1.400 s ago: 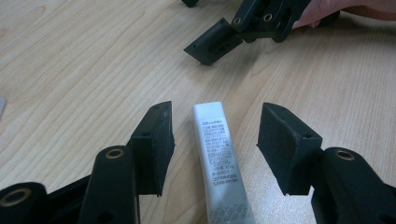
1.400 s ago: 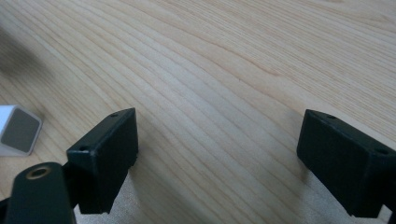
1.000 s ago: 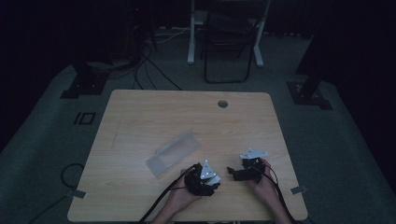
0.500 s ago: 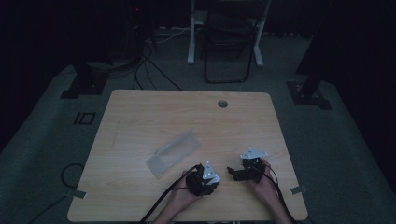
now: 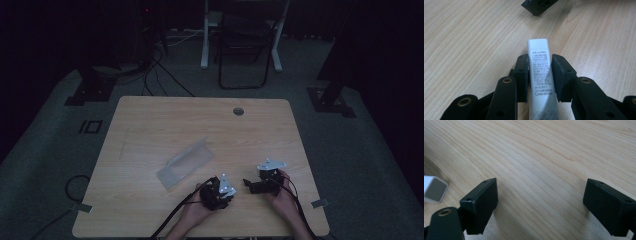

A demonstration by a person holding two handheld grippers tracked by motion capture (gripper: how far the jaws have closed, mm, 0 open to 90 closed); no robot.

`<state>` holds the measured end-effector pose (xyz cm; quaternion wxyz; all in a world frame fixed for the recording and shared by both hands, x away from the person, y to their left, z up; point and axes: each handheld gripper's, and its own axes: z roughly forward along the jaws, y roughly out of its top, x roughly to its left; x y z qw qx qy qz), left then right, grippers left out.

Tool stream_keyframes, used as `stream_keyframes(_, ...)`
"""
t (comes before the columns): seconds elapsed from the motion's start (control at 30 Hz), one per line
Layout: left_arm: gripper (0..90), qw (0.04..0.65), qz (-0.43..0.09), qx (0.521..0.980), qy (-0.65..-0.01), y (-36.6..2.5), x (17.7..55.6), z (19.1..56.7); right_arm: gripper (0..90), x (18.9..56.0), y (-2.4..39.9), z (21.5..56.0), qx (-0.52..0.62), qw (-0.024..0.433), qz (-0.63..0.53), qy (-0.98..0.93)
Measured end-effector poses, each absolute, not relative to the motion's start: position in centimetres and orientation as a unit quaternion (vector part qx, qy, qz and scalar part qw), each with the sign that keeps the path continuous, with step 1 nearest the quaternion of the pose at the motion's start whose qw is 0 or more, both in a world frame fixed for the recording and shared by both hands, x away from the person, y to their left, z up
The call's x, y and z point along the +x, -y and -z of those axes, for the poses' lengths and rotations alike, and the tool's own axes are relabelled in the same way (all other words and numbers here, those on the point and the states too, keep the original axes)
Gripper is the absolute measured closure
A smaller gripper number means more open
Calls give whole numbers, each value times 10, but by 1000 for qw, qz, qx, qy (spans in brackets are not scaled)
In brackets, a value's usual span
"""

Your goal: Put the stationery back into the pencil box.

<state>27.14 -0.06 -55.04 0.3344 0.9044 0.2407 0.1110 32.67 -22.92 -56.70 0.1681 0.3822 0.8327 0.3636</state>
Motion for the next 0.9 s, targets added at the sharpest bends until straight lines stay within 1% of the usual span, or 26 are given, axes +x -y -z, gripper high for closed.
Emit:
stream_keyframes(0.37, 682, 337, -100, 905, -242, 1, 275, 550, 126, 327, 229, 567, 382, 168, -364, -833)
stream_keyframes(0.53, 702, 338, -105, 906, -233, 2, 274, 551, 126, 327, 229, 567, 382, 168, -364, -833)
stream_keyframes(0.9, 706, 337, -104, 909, -224, 2, 272, 550, 126, 327, 229, 567, 382, 168, -364, -833)
